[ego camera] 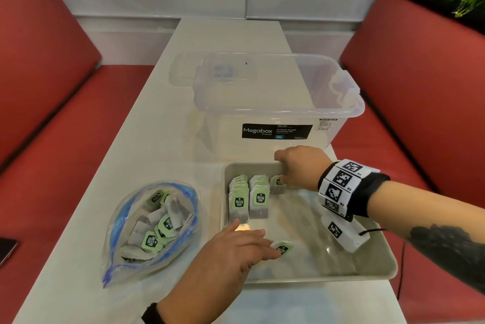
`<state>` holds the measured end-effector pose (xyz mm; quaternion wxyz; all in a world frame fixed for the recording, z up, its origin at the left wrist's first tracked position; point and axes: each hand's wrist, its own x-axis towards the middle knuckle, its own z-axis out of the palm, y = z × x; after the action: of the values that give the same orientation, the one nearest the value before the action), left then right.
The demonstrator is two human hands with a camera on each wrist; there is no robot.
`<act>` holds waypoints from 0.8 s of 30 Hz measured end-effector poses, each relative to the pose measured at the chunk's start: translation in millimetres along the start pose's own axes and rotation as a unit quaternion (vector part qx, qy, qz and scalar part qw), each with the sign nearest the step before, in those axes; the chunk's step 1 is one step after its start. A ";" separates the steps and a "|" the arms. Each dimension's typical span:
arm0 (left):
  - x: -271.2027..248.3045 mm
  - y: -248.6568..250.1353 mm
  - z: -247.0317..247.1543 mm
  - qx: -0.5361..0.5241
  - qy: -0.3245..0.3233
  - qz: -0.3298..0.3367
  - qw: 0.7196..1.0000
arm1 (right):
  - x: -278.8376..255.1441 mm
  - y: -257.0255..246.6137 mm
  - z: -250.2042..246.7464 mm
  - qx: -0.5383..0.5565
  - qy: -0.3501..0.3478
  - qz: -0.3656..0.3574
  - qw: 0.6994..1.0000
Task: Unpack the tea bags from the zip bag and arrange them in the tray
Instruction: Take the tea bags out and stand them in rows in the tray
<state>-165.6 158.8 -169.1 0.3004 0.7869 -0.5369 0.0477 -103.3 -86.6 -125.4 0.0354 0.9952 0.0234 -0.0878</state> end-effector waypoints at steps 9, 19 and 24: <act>-0.5 2.0 3.0 -0.008 0.020 -0.006 1.000 | 1.6 -0.5 -1.2 -0.016 -0.004 0.004 1.000; 2.0 7.0 -1.5 -0.069 0.046 -0.067 0.994 | 0.1 0.6 -5.7 0.015 -0.023 0.013 1.000; 6.7 13.9 -7.8 -0.095 0.040 -0.080 0.991 | -1.3 1.2 -7.0 0.031 -0.029 0.018 0.999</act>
<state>-173.0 154.1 -154.3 0.3981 0.7925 -0.4620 0.0039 -103.2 -87.3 -118.3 0.0069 0.9932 0.0014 -0.1163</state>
